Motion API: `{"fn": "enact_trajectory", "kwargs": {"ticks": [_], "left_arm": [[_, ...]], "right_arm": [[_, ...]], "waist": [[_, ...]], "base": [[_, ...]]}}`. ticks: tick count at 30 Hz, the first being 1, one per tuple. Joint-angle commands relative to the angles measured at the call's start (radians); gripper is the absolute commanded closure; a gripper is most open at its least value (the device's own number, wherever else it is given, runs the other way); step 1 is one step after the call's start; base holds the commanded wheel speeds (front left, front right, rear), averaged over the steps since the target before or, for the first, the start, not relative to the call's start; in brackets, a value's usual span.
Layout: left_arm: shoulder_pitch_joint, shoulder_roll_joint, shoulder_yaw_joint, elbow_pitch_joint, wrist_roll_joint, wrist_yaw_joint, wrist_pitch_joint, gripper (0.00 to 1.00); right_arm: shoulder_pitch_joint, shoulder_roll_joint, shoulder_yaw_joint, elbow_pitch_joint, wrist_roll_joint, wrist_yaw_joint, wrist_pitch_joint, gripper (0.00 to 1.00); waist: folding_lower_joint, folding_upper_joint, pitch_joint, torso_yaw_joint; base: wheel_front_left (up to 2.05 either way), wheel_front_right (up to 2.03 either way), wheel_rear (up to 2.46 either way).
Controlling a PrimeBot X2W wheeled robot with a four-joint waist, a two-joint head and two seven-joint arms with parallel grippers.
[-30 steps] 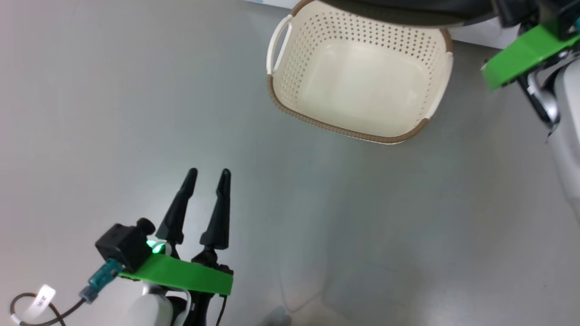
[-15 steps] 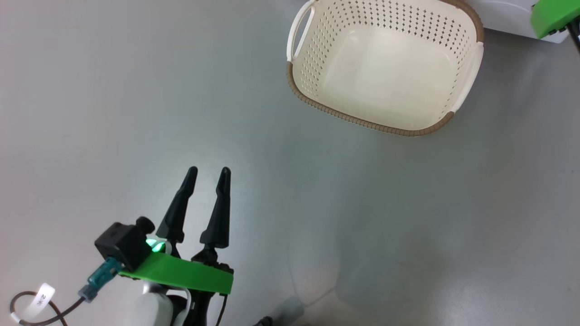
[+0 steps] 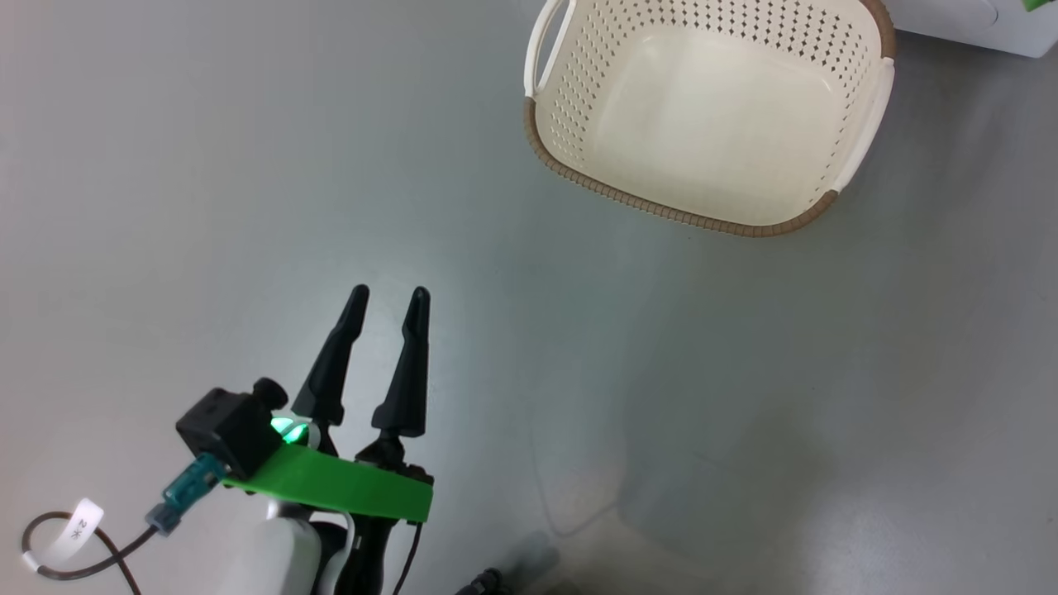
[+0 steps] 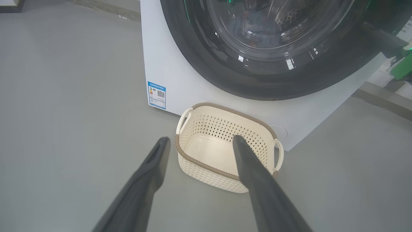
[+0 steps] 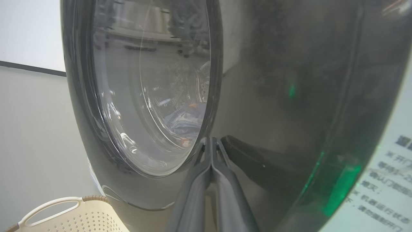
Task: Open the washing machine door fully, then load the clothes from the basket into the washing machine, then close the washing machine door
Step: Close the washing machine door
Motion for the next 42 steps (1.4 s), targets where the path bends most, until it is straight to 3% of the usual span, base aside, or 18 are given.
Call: {"fn": "enact_trajectory", "kwargs": {"ticks": [1,11,19,26,33,42], "left_arm": [[-0.005,0.028,0.031,-0.022,-0.001,-0.003,-0.006,0.00],[-0.004,0.028,0.037,-0.011,0.010,-0.003,-0.006,0.00],[-0.001,0.028,0.066,-0.004,0.050,-0.003,-0.006,0.00],[0.015,0.028,0.083,0.015,0.105,-0.003,-0.006,0.00],[0.041,0.028,0.112,0.040,0.171,-0.003,-0.006,0.00],[0.091,0.028,0.171,0.072,0.251,-0.003,-0.006,0.00]], "right_arm": [[-0.028,0.000,-0.024,-0.014,-0.006,-0.009,0.002,1.00],[0.013,0.019,-0.035,-0.018,-0.015,-0.009,0.002,1.00],[0.150,0.020,0.002,-0.069,0.009,-0.009,0.002,1.00],[0.340,0.043,-0.010,-0.166,0.041,-0.009,0.002,1.00],[0.547,0.129,-0.119,-0.280,0.070,-0.009,0.002,1.00],[0.755,0.232,-0.186,-0.356,0.068,-0.009,0.002,1.00]], "waist": [[0.0000,0.0000,0.000,0.000],[0.0000,0.0000,-0.029,-0.009],[0.0000,0.0000,-0.106,-0.060],[0.0000,0.0000,-0.203,-0.147],[0.0000,0.0000,-0.316,-0.262],[0.0000,0.0000,-0.432,-0.398]], "base": [[0.00,0.00,0.00],[0.00,0.00,0.00],[0.00,0.00,0.00],[0.00,0.00,0.00],[0.00,0.00,0.00],[0.00,0.00,0.00]]}}
